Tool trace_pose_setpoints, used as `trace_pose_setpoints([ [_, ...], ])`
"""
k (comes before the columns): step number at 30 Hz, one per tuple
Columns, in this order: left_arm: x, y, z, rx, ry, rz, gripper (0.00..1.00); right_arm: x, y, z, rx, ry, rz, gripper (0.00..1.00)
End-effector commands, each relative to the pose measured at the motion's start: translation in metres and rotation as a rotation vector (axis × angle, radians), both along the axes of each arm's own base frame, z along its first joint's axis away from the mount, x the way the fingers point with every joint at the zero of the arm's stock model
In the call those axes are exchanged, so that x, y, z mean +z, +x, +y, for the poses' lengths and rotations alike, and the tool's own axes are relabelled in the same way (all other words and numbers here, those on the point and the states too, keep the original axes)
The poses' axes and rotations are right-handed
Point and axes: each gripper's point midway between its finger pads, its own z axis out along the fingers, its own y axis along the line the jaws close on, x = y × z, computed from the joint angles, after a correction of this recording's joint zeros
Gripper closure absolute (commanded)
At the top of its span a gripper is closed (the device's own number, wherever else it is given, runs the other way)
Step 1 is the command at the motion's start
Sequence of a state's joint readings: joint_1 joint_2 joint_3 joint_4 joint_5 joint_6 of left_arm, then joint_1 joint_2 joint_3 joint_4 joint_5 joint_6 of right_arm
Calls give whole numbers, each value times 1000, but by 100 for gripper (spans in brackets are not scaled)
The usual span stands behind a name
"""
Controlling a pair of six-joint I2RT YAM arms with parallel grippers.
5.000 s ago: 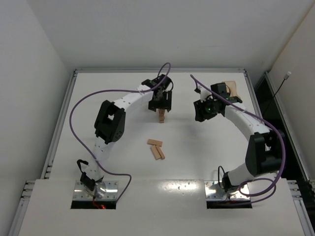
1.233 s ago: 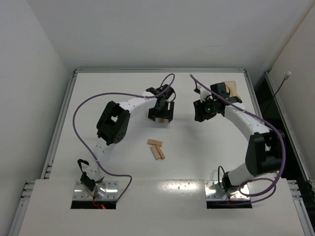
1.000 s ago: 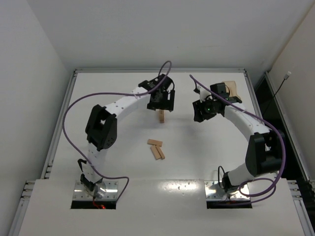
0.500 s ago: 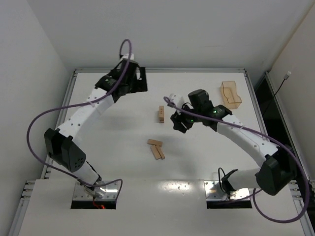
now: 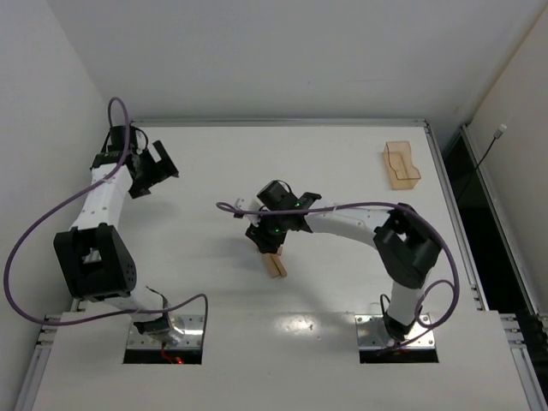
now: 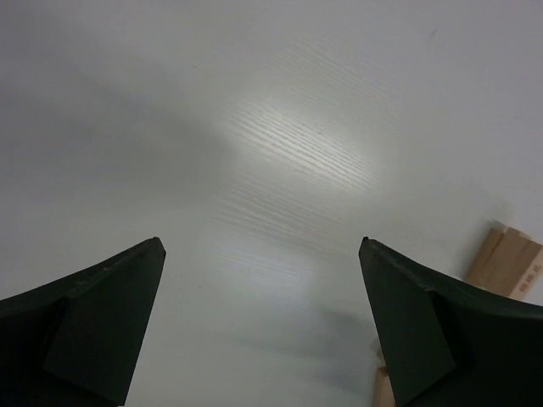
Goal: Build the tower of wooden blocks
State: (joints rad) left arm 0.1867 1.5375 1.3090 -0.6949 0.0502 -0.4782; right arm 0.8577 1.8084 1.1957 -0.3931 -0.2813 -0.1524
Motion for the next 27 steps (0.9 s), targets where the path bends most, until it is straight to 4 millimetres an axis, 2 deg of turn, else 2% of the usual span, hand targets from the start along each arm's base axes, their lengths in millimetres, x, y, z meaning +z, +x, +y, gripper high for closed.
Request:
trace_pose_setpoints([
  [1, 24, 11, -17, -92, -92, -116, 1, 18, 17, 27, -33, 77, -46, 59],
  [12, 17, 20, -21, -111, -149, -100, 1, -22, 32, 15, -76, -68, -55, 59],
  [17, 14, 20, -22, -103, -157, -91, 1, -28, 35, 14, -67, -72, -41, 58],
  [27, 12, 23, -21, -106, -176, -86, 1, -41, 32, 0, -76, -135, -41, 54],
])
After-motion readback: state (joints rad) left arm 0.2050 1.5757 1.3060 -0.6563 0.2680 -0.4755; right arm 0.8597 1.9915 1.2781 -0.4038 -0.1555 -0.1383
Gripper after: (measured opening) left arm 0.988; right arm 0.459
